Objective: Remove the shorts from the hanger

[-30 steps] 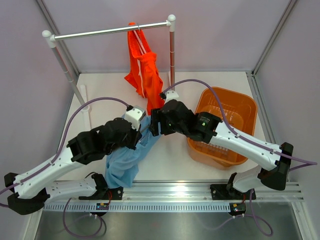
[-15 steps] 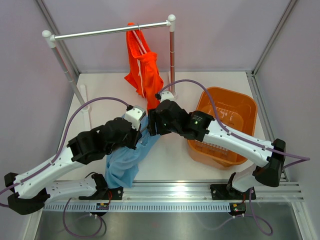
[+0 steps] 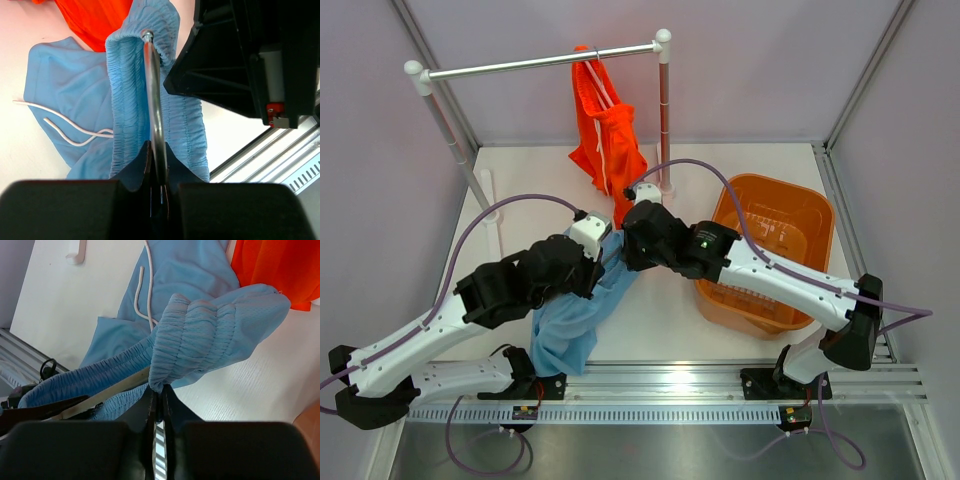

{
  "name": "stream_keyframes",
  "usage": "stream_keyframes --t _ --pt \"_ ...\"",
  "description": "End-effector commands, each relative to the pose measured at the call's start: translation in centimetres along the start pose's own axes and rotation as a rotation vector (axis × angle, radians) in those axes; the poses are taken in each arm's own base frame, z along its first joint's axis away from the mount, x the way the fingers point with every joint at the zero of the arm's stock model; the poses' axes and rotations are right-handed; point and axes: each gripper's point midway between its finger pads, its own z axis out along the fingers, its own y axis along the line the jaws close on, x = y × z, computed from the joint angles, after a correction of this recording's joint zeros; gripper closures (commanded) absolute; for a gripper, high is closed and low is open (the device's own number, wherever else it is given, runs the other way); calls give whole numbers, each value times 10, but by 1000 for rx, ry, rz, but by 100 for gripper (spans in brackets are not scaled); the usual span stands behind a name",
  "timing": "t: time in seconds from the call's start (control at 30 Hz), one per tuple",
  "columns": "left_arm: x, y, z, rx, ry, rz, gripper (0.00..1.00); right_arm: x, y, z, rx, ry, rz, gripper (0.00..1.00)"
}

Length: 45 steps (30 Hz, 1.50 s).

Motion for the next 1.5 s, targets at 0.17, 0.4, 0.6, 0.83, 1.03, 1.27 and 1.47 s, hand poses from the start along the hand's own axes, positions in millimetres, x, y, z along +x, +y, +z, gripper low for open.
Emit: stream_keyframes --t 0.17,0.4,0.6,0.83,1.03,1.27,1.47 --pt "-25 -15 -24 121 -115 -12 100 -41 -46 -11 229 -129 8 100" --pt "-13 -13 -37 157 -113 -5 100 -56 -87 -21 296 -160 63 100" --pt "-7 -12 -44 175 -114 -7 100 -64 -120 -26 351 -174 105 100" --pt "-13 -9 -52 174 -159 -26 100 -62 -129 -27 342 -172 126 100" --pt "-45 2 -55 108 -313 -122 100 -49 -96 -26 233 -139 96 100" --pt "-90 23 -64 -3 -514 -259 100 -18 -5 -42 36 -105 -6 100" --pt "-124 33 -74 -61 -625 -341 100 2 50 -53 -60 -85 -77 100"
